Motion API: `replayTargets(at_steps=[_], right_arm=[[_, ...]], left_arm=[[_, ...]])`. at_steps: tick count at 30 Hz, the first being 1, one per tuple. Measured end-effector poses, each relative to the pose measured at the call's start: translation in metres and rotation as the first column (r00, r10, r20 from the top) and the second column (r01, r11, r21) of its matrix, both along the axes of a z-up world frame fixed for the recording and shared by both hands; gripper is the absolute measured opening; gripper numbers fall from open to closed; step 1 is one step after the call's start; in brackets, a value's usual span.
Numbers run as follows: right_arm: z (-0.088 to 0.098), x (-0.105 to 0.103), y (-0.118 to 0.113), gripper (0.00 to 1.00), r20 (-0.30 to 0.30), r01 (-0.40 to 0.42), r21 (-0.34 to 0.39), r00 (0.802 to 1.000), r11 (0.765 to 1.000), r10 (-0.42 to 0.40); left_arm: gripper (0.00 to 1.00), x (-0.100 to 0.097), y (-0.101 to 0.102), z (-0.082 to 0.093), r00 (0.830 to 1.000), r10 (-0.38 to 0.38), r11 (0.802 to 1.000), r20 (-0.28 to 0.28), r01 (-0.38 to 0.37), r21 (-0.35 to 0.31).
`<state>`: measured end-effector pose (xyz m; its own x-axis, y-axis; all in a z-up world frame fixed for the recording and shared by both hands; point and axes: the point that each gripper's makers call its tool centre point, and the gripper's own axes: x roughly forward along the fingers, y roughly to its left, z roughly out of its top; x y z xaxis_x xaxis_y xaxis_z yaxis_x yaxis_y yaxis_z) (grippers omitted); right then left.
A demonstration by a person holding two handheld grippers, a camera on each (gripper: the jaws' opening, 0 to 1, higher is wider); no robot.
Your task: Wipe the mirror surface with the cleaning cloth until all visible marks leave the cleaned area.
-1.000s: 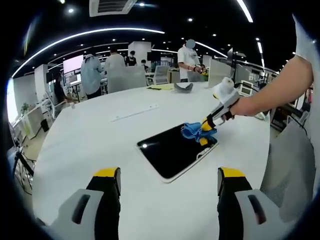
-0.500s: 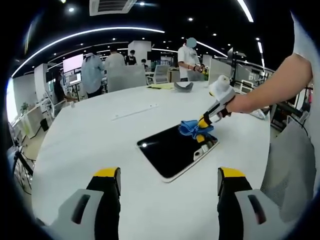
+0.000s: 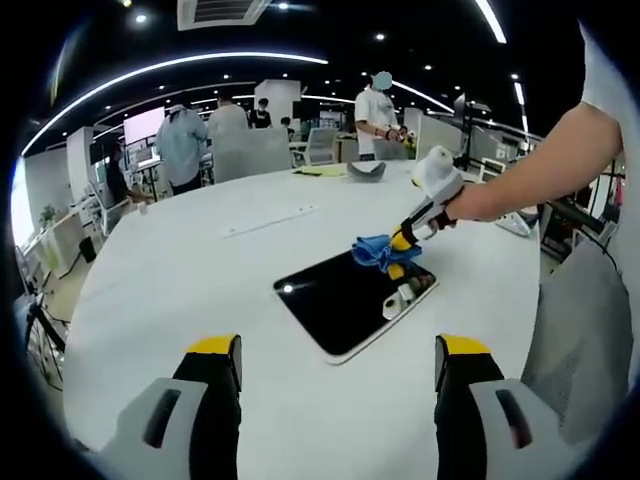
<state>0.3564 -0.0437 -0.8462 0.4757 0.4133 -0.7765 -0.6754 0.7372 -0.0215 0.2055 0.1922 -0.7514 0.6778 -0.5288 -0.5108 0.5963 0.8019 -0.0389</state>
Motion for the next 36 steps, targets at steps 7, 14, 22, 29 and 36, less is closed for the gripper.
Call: replayTargets(at_steps=[7, 14, 22, 29, 36], right_arm=[[0.0, 0.005, 0.0, 0.02, 0.003, -0.002, -0.002, 1.0, 1.0, 0.002], [0.0, 0.01, 0.001, 0.02, 0.008, -0.007, -0.001, 1.0, 1.0, 0.007], [0.0, 0.015, 0.003, 0.02, 0.019, -0.023, -0.007, 1.0, 1.0, 0.023], [0.0, 0.019, 0.005, 0.02, 0.021, -0.035, -0.015, 0.999, 0.999, 0.035], [0.001, 0.023, 0.013, 0.02, 0.02, -0.035, -0.002, 0.999, 0.999, 0.035]], left_arm=[[0.79, 0.0, -0.001, 0.002, 1.0, -0.008, 1.0, 0.001, 0.008, 0.003], [0.79, 0.0, -0.002, 0.001, 1.0, -0.008, 1.0, -0.001, 0.008, 0.005], [0.79, 0.002, -0.004, 0.0, 1.0, -0.013, 1.0, -0.003, 0.013, 0.006], [0.79, 0.005, -0.007, -0.001, 1.0, -0.018, 1.0, -0.004, 0.018, 0.002], [0.78, 0.004, -0.009, -0.002, 1.0, -0.024, 1.0, -0.006, 0.024, 0.006]])
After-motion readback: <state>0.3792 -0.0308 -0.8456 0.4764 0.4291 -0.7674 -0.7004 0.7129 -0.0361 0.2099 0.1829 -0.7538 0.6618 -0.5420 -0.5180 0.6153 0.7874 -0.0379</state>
